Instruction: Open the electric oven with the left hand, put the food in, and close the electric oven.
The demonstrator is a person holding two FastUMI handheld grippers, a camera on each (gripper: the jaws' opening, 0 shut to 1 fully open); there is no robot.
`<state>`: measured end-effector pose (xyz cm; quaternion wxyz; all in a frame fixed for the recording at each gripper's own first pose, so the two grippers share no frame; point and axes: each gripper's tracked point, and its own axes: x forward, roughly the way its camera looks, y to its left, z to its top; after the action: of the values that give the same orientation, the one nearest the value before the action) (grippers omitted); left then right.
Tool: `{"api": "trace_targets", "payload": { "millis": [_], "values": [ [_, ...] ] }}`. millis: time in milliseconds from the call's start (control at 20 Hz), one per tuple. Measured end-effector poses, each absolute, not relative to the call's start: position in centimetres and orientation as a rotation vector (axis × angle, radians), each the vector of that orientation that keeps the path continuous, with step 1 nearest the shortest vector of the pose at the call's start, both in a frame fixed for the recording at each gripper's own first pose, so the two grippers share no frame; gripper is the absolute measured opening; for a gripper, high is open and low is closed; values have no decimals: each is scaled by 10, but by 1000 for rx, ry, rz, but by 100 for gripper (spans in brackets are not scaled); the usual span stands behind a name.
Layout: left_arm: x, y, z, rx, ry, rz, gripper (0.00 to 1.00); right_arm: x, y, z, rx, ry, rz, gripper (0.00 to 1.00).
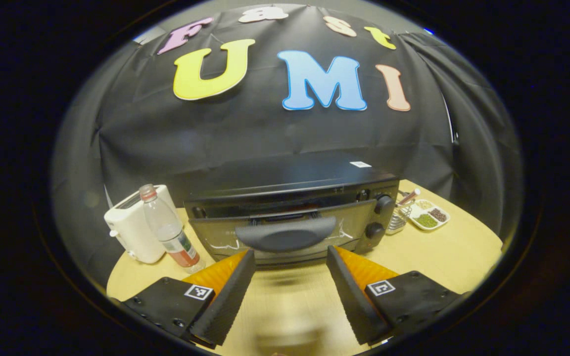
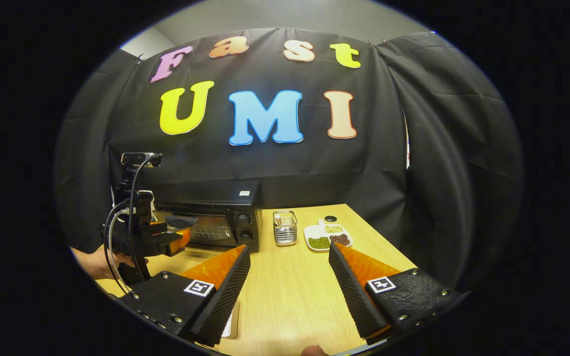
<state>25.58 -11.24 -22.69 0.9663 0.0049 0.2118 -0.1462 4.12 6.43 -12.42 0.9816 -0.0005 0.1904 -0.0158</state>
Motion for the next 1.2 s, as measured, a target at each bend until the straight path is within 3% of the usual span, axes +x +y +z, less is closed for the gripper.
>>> {"api": "trace_targets", "payload": {
  "millis": [100, 300, 550, 600, 650, 850, 1200],
  "values": [
    [252, -113, -216, -2, 410, -304, 94, 43, 66, -121, 1, 371, -31, 97],
    [229, -106, -171, -41, 335, -304, 100, 48, 66, -105, 6, 317, -5, 97],
    [179, -88, -105, -50, 222, -230, 100, 35, 51, -85, 14, 254, 54, 97],
    [165, -85, -93, -54, 203, -211, 90, 31, 46, -81, 13, 241, 68, 97],
    [150, -82, -85, -57, 200, -191, 100, 26, 40, -75, 13, 227, 78, 97],
    [88, -74, -52, -59, 160, -128, 97, 6, 17, -60, 20, 169, 120, 97],
    [-2, -58, -15, -33, 94, -82, 100, -18, 5, -47, 33, 136, 166, 97]
  ]
}}
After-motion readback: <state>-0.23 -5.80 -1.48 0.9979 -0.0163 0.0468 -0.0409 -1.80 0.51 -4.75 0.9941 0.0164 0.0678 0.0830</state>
